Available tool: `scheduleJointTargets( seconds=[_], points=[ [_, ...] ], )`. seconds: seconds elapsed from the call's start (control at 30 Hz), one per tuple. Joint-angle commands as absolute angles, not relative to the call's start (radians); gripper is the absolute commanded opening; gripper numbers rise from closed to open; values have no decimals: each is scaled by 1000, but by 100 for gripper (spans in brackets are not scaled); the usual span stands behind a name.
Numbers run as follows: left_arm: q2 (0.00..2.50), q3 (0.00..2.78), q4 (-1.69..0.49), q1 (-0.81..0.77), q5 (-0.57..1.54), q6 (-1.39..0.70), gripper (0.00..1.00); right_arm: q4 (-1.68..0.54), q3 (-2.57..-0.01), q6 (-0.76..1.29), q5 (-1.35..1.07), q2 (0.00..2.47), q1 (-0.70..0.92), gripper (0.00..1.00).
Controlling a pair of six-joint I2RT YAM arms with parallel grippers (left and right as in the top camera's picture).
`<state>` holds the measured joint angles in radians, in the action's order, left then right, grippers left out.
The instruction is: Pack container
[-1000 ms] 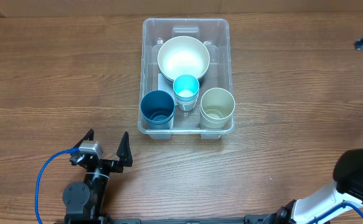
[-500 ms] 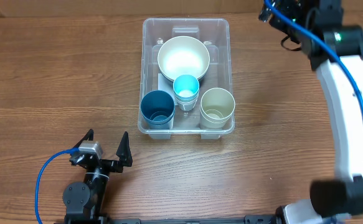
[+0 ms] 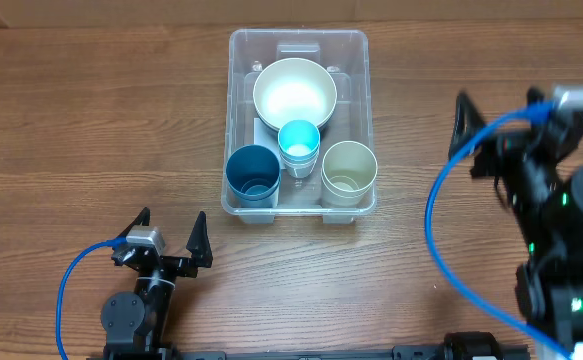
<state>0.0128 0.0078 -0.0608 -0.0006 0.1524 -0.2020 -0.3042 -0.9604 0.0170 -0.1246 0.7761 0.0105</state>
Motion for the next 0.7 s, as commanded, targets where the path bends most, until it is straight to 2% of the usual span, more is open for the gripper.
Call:
scheduleJointTargets(
  seconds=[0.0,0.13,0.3,0.67],
  points=[
    [4,5,-64,-5,146,-179,100,-208,-707,-87,-240,593,-12,100],
    [4,5,-64,-5,147,-179,100,-125,-459,-87,-272,388,-24,100],
    [4,5,-64,-5,147,-179,100,-77,-284,-86,-271,239,-24,100],
    [4,5,-64,-5,147,-179,100,-91,-117,-86,-271,76,-23,100]
  ],
)
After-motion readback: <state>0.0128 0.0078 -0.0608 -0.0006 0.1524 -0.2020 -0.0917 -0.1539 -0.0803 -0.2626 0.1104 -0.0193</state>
